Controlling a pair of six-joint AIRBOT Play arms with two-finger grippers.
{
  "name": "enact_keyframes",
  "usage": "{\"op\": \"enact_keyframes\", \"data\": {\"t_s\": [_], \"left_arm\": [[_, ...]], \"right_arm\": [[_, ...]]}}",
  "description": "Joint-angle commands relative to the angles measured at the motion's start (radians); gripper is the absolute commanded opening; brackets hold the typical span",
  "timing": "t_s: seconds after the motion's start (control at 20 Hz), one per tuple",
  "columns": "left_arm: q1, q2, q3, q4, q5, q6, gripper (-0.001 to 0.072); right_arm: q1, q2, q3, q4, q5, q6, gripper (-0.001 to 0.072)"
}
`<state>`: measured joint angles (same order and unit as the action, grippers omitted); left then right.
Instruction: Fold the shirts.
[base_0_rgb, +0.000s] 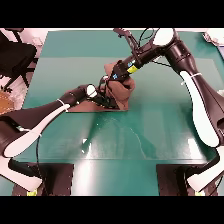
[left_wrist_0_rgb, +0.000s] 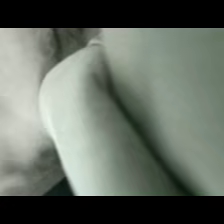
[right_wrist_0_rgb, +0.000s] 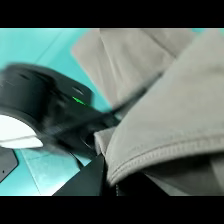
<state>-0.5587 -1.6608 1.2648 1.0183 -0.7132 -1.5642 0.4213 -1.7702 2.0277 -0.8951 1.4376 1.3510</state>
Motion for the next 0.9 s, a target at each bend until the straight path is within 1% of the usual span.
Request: {"op": "enact_keyframes", "data": {"t_s": [0.0,0.15,0.25,0.4,0.45,0.55,0.65,0.8,0.85], "left_arm": [[0.047,0.083,0.000,0.084,-0.061,0.003,0.0020],[0.059,0.152,-0.001,0.229,-0.183,0.011,0.0021],[0.059,0.181,-0.003,0.357,-0.218,-0.035,0.0021],[0.067,0.241,-0.003,0.533,-0.214,-0.120,0.0021],[0.091,0.266,-0.003,0.550,-0.215,-0.135,0.0021],[0.164,0.327,-0.003,0.550,-0.226,-0.137,0.0021],[0.253,0.399,-0.003,0.550,-0.249,-0.116,0.0021],[0.369,0.480,-0.002,0.550,-0.289,-0.058,0.0021],[0.396,0.497,-0.002,0.550,-0.310,-0.045,0.0021]], "right_arm": [[-0.027,-0.005,0.003,0.002,-0.005,0.002,0.0015],[-0.039,-0.009,0.003,0.002,-0.020,-0.011,0.0015],[-0.035,-0.021,0.003,0.006,-0.024,-0.010,0.0015],[-0.004,-0.066,0.003,0.012,-0.034,-0.010,0.0015],[0.008,-0.077,0.003,0.011,-0.054,-0.010,0.0014],[0.028,-0.090,0.003,0.012,-0.103,-0.009,0.0015],[0.052,-0.090,0.003,0.014,-0.154,-0.008,0.0015],[0.093,-0.098,0.003,0.020,-0.253,0.003,0.0015],[0.105,-0.110,0.003,0.044,-0.282,0.003,0.0015]]}}
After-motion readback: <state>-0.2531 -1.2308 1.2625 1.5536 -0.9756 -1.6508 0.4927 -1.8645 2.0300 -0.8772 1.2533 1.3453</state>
